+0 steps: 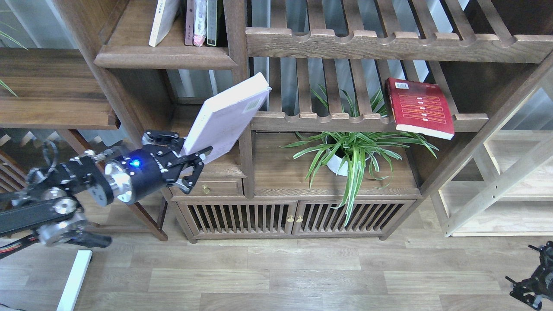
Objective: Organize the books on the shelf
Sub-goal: 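Lift the white book with the left gripper up to the upper shelf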
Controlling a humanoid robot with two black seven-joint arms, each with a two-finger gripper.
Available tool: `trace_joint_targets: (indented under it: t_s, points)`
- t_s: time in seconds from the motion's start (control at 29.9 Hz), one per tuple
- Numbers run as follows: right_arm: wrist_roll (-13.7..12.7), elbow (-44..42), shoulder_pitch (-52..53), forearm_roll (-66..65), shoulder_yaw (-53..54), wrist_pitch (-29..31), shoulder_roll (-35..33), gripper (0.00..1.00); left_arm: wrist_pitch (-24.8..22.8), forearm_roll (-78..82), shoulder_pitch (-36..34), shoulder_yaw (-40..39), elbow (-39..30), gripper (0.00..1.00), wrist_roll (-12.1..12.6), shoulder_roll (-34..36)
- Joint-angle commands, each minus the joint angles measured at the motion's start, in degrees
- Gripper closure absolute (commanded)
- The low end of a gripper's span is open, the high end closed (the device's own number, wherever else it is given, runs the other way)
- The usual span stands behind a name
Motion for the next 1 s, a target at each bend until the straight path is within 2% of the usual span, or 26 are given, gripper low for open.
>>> trace_joint_targets:
  t_s: [0.0,0.1,0.27,0.5,0.74,0.97]
  points:
    - [0.0,-0.1,-1.0,0.0,0.0,-2.6,1.7,0.0,-4.9,-0.3,0.2,-3.8,-0.8,1.0,0.0,4.2]
    - [0.0,-0.1,-1.0,0.0,0.0,-3.9,3.0,0.0,-10.7,-2.3,0.3,-8.2,-0.8,1.0,0.0,8.1]
    - [0.0,-0.1,-0.8,0.0,-0.1,-5.1,4.4,0.0,-17.5,-5.3,0.3,-15.1,-0.8,1.0,0.1,13.9]
    - [0.0,-0.1,-0.9,0.0,-0.5,-6.6,5.2,0.0,-20.8,-8.5,0.4,-20.9,-0.7,1.0,0.1,19.9]
    - [0.0,0.0,-1.0,0.0,-0.7,-8.2,5.4,0.0,-19.0,-10.7,0.4,-25.9,-0.5,1.0,0.7,23.0]
    - [0.0,0.2,-1.5,-0.4,-0.8,-9.5,6.2,0.0,-7.2,-10.5,-0.1,-26.3,-0.2,1.0,2.1,22.1]
